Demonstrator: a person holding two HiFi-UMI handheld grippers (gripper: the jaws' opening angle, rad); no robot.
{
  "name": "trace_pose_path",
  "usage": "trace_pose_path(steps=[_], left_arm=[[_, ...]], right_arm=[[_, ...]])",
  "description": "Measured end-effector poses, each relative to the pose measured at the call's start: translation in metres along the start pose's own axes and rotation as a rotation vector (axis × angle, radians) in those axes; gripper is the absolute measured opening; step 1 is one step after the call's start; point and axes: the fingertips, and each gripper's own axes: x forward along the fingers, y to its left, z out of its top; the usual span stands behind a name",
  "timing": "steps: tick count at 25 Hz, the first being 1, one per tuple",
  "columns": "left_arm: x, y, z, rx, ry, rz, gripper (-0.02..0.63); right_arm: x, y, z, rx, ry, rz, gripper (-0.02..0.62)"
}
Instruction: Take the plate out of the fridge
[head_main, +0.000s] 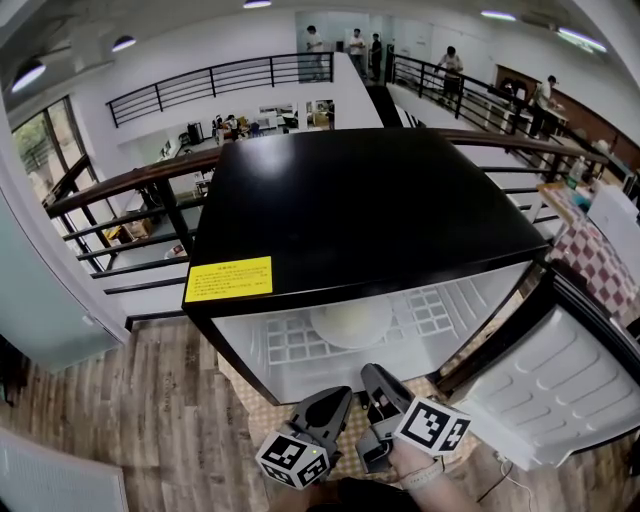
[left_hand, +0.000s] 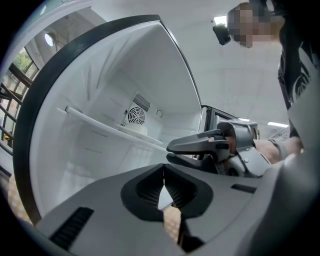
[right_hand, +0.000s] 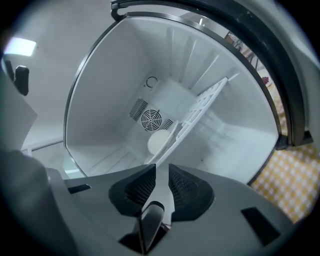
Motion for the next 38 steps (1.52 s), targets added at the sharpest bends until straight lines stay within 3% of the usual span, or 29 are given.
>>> trace_pose_path(steps=[9,12,18,22,28,38], left_arm=[[-0.001,0.005,-0.003,0.031,0.015,0.017,0.009],[0.0,0.007,-0.005,0.039,0.02,0.018,0.009],[0.0,0.008,-0.007,0.025,0.02,0.028,0.009],[0.0,0.011,-0.009,0.004,0.014,0.034,0.009],[-0.002,0.009,-0.007,-0.007,0.008,0.024,0.009],[-0.004,0.005,-0.005,-0.006,0.007,0.012,0.009]], right_arm=[[0.02,-0.003,0.017,0.29,-0.039,0.026,0.187],[0.03,-0.004,0.021,0.389,-0.059,0.034,0.207],[0.043,-0.011,0.027,0.483,-0.081,-0.012,0.209],[0.047,-0.018,0.024,0.495,-0.077,-0.068,0.206],[0.041,-0.011,0.024,0.468,-0.058,-0.052,0.127],[0.026,-0.009,0.019,0.513,-0.062,-0.032,0.098]])
